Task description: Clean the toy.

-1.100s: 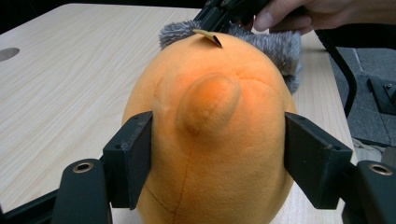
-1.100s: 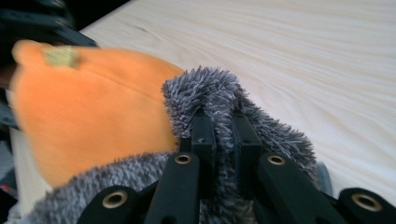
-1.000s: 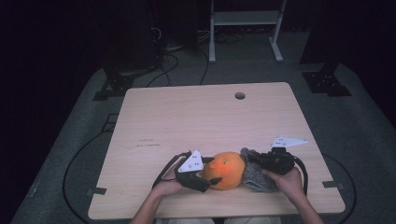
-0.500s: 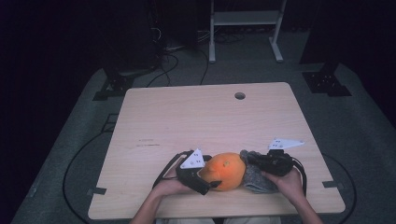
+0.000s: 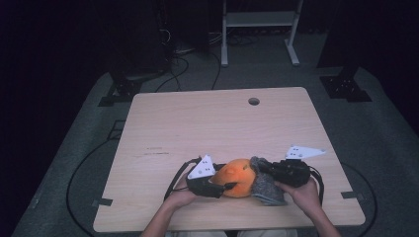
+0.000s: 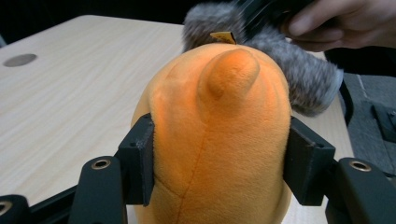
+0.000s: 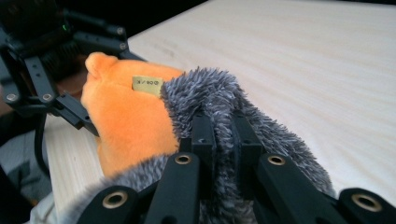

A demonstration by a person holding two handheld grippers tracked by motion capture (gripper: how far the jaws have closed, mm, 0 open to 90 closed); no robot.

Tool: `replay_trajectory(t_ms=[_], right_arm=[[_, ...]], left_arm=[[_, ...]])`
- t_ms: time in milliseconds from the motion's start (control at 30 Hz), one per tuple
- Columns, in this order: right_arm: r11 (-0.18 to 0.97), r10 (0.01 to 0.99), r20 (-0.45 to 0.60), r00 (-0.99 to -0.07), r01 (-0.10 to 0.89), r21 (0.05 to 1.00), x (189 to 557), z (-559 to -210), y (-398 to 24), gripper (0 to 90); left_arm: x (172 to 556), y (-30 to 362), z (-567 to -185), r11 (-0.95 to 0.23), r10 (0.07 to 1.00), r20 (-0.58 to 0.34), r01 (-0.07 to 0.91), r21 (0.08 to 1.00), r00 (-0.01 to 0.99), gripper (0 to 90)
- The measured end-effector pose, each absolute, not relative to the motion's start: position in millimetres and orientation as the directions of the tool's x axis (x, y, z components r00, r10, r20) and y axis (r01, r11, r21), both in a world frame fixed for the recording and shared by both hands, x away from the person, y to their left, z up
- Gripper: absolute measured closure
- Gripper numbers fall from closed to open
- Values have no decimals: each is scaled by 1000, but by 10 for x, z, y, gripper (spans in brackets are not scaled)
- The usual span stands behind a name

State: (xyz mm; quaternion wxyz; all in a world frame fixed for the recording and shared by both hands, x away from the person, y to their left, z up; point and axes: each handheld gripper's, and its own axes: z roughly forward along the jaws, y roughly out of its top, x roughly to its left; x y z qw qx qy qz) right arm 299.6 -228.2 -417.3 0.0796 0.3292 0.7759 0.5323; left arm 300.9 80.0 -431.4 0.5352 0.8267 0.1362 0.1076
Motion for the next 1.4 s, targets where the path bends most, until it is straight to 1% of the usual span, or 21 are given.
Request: replay_trajectory(t_ms=[133,200,267,333,400,467,533,567,633,700,767,833,900,967,1033,1133,1233,1267,1333,1367,1400], right_arm=[[152,526,237,-817,365,919,2901,-3988,-2238,819],[171,498,211,-841,334,927,2863,-3943,-2135,819],[213,509,180,-842,326,921,2866,-3986,-2055,819],[227,526,195,-828,358,906,2917,-4078,-2051,819],[269,556,188,-810,389,881,2969,-4217,-2039,819],[231,558,251,-791,439,868,3020,-4334,-2064,819],[220,569,262,-779,452,865,3043,-4357,-2086,819],[225,576,259,-776,454,862,3047,-4361,-2092,819],[218,573,270,-774,461,860,3056,-4391,-2094,819],[230,584,252,-771,455,860,3049,-4355,-2092,819],[216,581,238,-778,429,877,3014,-4255,-2114,819],[188,558,222,-799,383,904,2938,-4107,-2118,819],[144,511,228,-829,344,928,2862,-3989,-2088,819],[164,502,203,-841,323,932,2823,-3965,-2003,819],[201,525,177,-832,324,924,2847,-4034,-1969,819],[181,540,226,-811,374,909,2921,-4163,-2051,820],[164,570,232,-788,386,908,2951,-4200,-2124,820],[145,574,250,-779,398,906,2975,-4222,-2151,820],[114,573,290,-767,425,898,3005,-4263,-2178,820],[123,586,276,-762,420,899,3006,-4262,-2182,820],[122,594,270,-758,417,901,3004,-4248,-2193,819]], left_arm=[[3036,826,-4241,-360,354,-8,145,922,935,377],[3014,820,-4192,-364,348,-2,137,921,937,376],[2987,818,-4156,-369,353,12,128,921,936,374],[2986,824,-4167,-384,358,19,128,915,934,362],[3009,827,-4219,-402,339,-5,149,904,941,279],[3044,867,-4224,-395,325,-24,159,905,945,179],[3079,925,-4235,-383,306,-58,179,906,950,117],[3086,950,-4264,-401,321,-39,173,899,946,116],[3105,968,-4326,-410,314,-49,182,894,948,144],[3093,974,-4325,-396,327,-21,158,905,945,271],[3090,970,-4262,-376,352,-38,178,909,935,361],[3075,936,-4185,-356,369,-53,194,914,928,397],[3046,863,-4115,-380,374,-45,197,904,927,403],[3008,787,-4097,-387,381,-44,203,899,923,401],[3013,768,-4134,-412,383,-33,203,888,923,364],[3062,831,-4145,-380,337,-76,209,901,938,173],[3107,889,-4199,-399,345,-76,219,890,936,90],[3118,870,-4258,-416,351,-64,217,883,934,96],[3115,840,-4334,-397,356,-53,203,895,933,173],[3109,839,-4331,-384,367,-46,197,902,929,273],[3096,846,-4290,-375,373,-31,181,909,927,318]])
